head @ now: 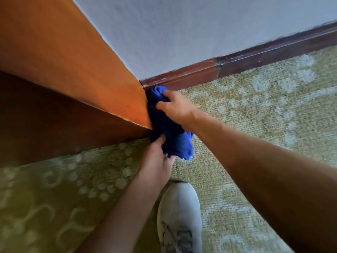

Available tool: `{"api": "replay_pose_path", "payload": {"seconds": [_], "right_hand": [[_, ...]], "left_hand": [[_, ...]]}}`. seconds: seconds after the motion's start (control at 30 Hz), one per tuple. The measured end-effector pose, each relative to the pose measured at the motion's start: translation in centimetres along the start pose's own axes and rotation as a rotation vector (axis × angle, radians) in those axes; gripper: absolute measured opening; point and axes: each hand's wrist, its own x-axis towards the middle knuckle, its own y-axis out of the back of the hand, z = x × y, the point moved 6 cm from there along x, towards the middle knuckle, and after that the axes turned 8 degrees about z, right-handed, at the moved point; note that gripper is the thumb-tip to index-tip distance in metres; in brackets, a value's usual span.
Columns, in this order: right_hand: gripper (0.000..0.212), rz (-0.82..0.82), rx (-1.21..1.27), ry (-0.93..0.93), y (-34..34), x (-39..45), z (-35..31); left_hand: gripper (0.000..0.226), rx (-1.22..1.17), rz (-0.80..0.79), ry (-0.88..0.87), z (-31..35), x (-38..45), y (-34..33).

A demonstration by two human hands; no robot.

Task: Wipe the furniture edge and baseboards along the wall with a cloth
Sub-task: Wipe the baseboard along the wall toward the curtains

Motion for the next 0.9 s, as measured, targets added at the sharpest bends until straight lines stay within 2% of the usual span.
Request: {"api": "replay_pose_path", "payload": {"seconds": [0.07, 0.1, 0.2, 0.27, 0.33, 0.37, 0.43, 0.5, 0.57, 0.67, 0.8, 0.9], "right_hand": [[0.027, -0.03, -0.144, 0.058, 0.3, -0.9, -0.8], [0.024, -0.046, -0.2, 0.077, 0.7, -1.5, -1.0], [0.002, -0.073, -0.265, 0.148, 1.4, -2.8, -0.2], [0.019, -0.076, -0.26, 0.166, 1.3, -3.9, 0.9], [0.028, -0.051, -0.226, 0.206, 1.2, -4.4, 0.6], [0.026, -0.041, -0.2, 0.221, 1.2, -4.1, 0.2], [0.016, -0.002, -0.126, 0.242, 0.9, -2.6, -0.8], [0.014, 0.039, -0.058, 0.232, 1.0, -0.6, -1.1], [0.022, 0.058, -0.029, 0.221, 1.2, 0.5, -0.8], [0.031, 0.05, -0.116, 0.246, 0.9, -1.3, 0.0], [0.021, 0.061, -0.157, 0.276, 1.0, -5.7, 1.2], [0.011, 0.049, -0.152, 0.306, 0.9, -5.1, 0.3]], "left_hand": [[0.028, 0.013, 0.081, 0.016, -0.4, 0.4, 0.4], [0.023, 0.027, 0.062, 0.008, -0.6, 0.4, 0.9], [0.03, 0.171, 0.149, -0.068, -3.0, 0.7, 3.2], [0.024, 0.192, 0.138, -0.055, -4.9, 0.0, 4.3], [0.027, 0.196, 0.095, -0.08, -4.6, -0.1, 4.7], [0.034, 0.185, 0.034, -0.087, -4.0, 0.0, 4.3], [0.045, 0.166, 0.037, -0.121, -2.3, 1.2, 3.9], [0.034, 0.093, 0.049, -0.123, -1.3, 1.7, 3.0], [0.023, 0.131, 0.038, -0.135, -1.0, 1.9, 2.3], [0.026, 0.148, 0.071, -0.148, -1.6, 1.4, 3.6], [0.019, 0.229, 0.199, -0.15, -4.2, 0.0, 5.5], [0.025, 0.15, 0.156, -0.165, -3.9, -0.5, 4.0]]}}
